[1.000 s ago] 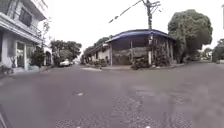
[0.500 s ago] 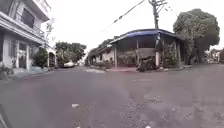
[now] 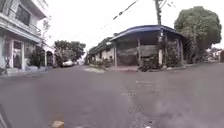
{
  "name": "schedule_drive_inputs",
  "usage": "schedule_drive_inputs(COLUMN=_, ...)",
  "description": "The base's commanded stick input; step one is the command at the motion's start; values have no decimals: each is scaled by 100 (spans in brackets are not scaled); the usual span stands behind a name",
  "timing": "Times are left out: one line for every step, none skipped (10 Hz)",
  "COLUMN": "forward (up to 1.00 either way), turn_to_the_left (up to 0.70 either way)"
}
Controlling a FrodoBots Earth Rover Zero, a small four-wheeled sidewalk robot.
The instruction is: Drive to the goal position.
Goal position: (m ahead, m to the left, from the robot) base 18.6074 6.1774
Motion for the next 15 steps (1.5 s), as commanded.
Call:
schedule_drive_inputs(forward=100, turn_to_the_left=13)
schedule_drive_inputs(forward=100, turn_to_the_left=25)
schedule_drive_inputs(forward=100, turn_to_the_left=16)
schedule_drive_inputs(forward=100, turn_to_the_left=0)
schedule_drive_inputs(forward=100, turn_to_the_left=0)
schedule_drive_inputs(forward=100, turn_to_the_left=0)
schedule_drive_inputs(forward=100, turn_to_the_left=1)
schedule_drive_inputs(forward=100, turn_to_the_left=13)
schedule_drive_inputs(forward=100, turn_to_the_left=40)
schedule_drive_inputs(forward=100, turn_to_the_left=34)
schedule_drive_inputs(forward=100, turn_to_the_left=15)
schedule_drive_inputs(forward=100, turn_to_the_left=1)
schedule_drive_inputs(forward=100, turn_to_the_left=0)
schedule_drive_inputs(forward=100, turn_to_the_left=7)
schedule_drive_inputs(forward=100, turn_to_the_left=24)
